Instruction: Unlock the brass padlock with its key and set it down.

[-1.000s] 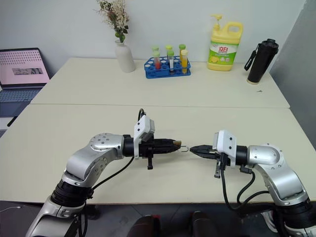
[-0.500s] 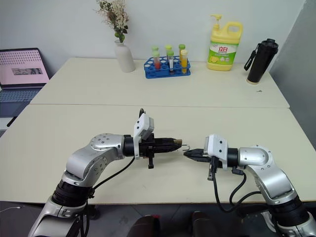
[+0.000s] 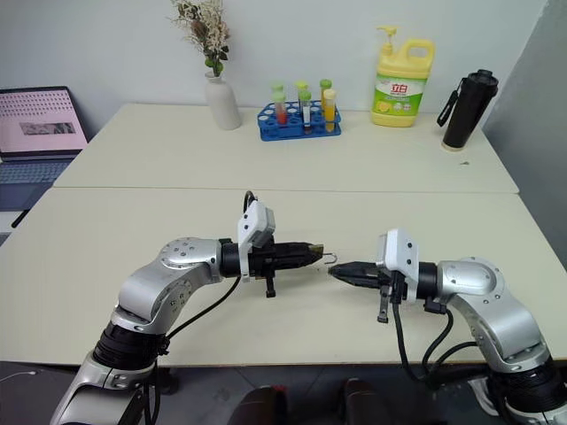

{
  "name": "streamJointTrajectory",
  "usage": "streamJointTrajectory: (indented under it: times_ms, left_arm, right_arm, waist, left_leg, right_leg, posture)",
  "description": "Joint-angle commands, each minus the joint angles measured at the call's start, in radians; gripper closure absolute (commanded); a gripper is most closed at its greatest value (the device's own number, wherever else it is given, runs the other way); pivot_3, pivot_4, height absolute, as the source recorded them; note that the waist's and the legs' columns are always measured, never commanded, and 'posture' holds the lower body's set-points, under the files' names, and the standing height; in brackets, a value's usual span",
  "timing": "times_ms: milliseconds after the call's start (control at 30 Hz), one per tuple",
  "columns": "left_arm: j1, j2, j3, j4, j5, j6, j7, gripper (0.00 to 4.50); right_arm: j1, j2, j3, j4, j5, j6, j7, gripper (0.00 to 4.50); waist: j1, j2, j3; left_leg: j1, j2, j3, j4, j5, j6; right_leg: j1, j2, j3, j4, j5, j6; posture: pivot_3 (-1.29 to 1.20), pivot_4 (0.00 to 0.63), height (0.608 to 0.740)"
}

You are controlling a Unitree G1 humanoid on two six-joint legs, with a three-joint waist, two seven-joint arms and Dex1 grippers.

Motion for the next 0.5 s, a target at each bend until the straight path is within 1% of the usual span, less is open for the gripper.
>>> streamJointTrajectory:
  times_ms: [33,233,500]
  left_arm:
    - [-0.010,0.001,-0.008,-0.040,-0.016,-0.009,-0.027,4.34]
    - [-0.005,0.012,-0.011,-0.059,-0.017,-0.012,-0.041,4.34]
    - [-0.008,-0.003,0.024,-0.071,-0.070,0.048,-0.018,4.34]
  right_arm:
    - [-0.029,0.004,0.003,0.016,-0.042,-0.035,-0.024,4.50]
    - [-0.031,0.010,0.043,0.051,-0.091,-0.073,-0.012,4.50]
    - [-0.007,-0.008,0.072,0.092,-0.140,-0.131,0.026,4.50]
  waist:
    - [0.001,0.000,0.000]
    - [0.002,0.000,0.000]
    - [0.002,0.000,0.000]
  left_leg:
    - [0.000,0.000,0.000,0.000,0.000,0.000]
    - [0.000,0.000,0.000,0.000,0.000,0.000]
    - [0.000,0.000,0.000,0.000,0.000,0.000]
  right_leg:
    - [0.000,0.000,0.000,0.000,0.000,0.000]
    - [0.000,0.000,0.000,-0.001,0.000,0.000]
    - [0.000,0.000,0.000,0.000,0.000,0.000]
  posture:
    - [0.00,0.150,0.740]
    - [0.00,0.150,0.740]
    - [0.00,0.150,0.740]
